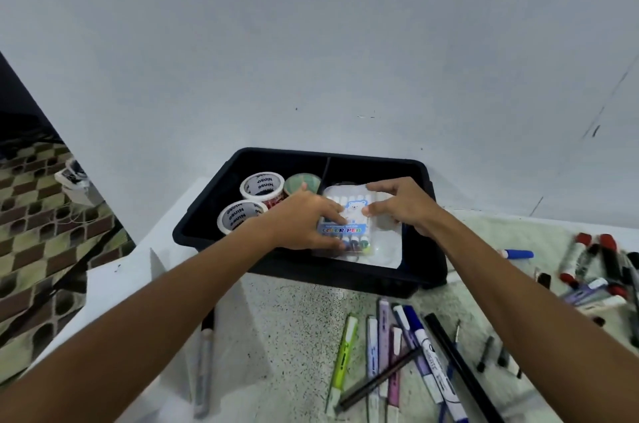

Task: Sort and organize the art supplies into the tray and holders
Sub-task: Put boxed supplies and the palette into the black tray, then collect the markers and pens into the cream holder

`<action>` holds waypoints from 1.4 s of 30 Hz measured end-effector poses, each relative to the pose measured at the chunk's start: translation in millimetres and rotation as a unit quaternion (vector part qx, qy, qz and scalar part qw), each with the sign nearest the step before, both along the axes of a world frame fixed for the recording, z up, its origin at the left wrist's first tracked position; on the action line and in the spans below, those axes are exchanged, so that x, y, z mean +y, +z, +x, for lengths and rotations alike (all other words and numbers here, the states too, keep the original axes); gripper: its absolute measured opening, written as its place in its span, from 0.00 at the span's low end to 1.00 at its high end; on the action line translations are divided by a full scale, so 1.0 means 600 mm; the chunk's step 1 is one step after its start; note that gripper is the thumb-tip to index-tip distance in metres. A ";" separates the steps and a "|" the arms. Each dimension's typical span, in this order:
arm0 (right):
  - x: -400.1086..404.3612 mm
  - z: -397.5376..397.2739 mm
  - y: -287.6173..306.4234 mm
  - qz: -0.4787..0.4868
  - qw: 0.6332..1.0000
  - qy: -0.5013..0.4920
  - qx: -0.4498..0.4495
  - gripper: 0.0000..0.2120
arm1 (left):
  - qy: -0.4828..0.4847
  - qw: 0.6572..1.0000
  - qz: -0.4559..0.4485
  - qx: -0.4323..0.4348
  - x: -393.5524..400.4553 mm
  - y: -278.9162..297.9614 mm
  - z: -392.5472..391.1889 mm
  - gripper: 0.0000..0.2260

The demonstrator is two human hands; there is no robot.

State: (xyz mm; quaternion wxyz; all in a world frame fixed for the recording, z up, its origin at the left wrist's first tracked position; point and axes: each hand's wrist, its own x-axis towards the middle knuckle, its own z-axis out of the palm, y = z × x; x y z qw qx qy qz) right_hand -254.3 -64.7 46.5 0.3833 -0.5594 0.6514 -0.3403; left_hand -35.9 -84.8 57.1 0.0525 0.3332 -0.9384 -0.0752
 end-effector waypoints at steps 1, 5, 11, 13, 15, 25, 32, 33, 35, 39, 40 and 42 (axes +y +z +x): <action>0.000 -0.002 0.000 0.002 1.000 0.007 0.017 0.29 | -0.001 1.000 0.003 -0.003 0.002 -0.002 0.000 0.23; 0.001 -0.005 -0.002 0.013 0.998 0.027 0.060 0.31 | 0.002 1.000 0.013 0.005 0.011 -0.004 -0.002 0.21; 0.012 -0.004 -0.016 0.006 0.988 0.057 0.145 0.31 | 0.002 1.000 0.003 0.019 0.025 -0.005 -0.006 0.19; 0.016 -0.001 -0.022 0.000 0.984 0.045 0.175 0.30 | 0.004 1.000 -0.002 0.030 0.028 -0.008 -0.007 0.19; 0.022 0.004 -0.023 -0.009 0.981 0.037 0.190 0.28 | 0.003 0.999 -0.010 0.041 0.029 -0.013 -0.008 0.19; 0.132 -0.042 0.024 -0.117 0.942 0.072 0.305 0.21 | 0.014 0.999 -0.031 0.011 0.028 0.011 -0.099 0.21; 0.279 -0.236 0.042 -0.082 0.939 -0.037 0.332 0.21 | -0.090 0.995 -0.005 0.040 0.100 0.020 -0.311 0.21; 0.305 -0.265 0.040 -0.073 0.938 -0.060 0.334 0.21 | -0.108 0.993 0.005 0.039 0.116 0.018 -0.346 0.21; 0.365 -0.326 0.039 -0.059 0.933 -0.110 0.337 0.21 | -0.149 0.988 0.022 0.039 0.153 0.012 -0.425 0.21; 0.488 -0.428 0.036 -0.044 0.919 -0.203 0.334 0.19 | -0.244 0.967 0.046 0.054 0.239 -0.001 -0.572 0.19; 0.517 -0.449 0.035 -0.039 0.914 -0.220 0.338 0.19 | -0.270 0.960 0.050 0.058 0.261 -0.004 -0.605 0.19; 0.577 -0.487 0.028 -0.031 0.905 -0.258 0.338 0.19 | -0.302 0.950 0.057 0.057 0.306 -0.013 -0.671 0.20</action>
